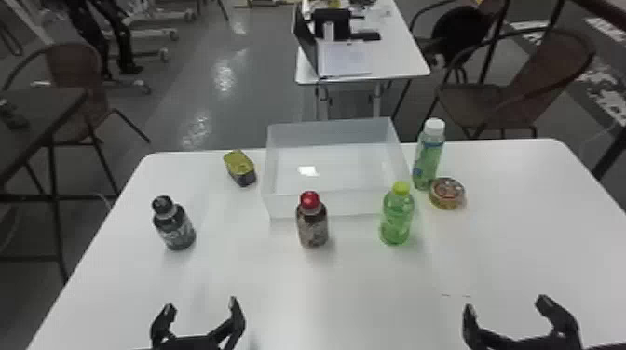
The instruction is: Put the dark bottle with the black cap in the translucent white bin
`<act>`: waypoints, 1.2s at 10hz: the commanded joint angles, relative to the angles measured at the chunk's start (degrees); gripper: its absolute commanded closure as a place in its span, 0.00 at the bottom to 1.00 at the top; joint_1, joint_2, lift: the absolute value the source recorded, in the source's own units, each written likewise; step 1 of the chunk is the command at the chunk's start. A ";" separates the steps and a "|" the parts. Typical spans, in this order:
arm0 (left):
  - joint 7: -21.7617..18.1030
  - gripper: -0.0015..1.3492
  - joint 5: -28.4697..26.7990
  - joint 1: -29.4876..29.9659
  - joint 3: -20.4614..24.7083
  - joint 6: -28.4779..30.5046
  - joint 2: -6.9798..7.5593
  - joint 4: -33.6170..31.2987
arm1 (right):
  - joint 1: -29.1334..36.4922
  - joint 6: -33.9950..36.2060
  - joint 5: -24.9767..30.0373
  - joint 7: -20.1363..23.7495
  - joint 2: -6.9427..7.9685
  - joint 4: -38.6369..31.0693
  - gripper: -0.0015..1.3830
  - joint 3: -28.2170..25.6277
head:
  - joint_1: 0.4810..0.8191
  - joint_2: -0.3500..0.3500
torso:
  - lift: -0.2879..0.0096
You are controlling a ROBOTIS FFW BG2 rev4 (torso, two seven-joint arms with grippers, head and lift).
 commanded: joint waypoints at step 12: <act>-8.26 0.10 -0.13 -11.78 7.29 6.50 -0.09 8.53 | -0.53 0.00 -0.74 0.09 -0.05 0.55 0.06 0.00 | 0.63 0.70 | 0.66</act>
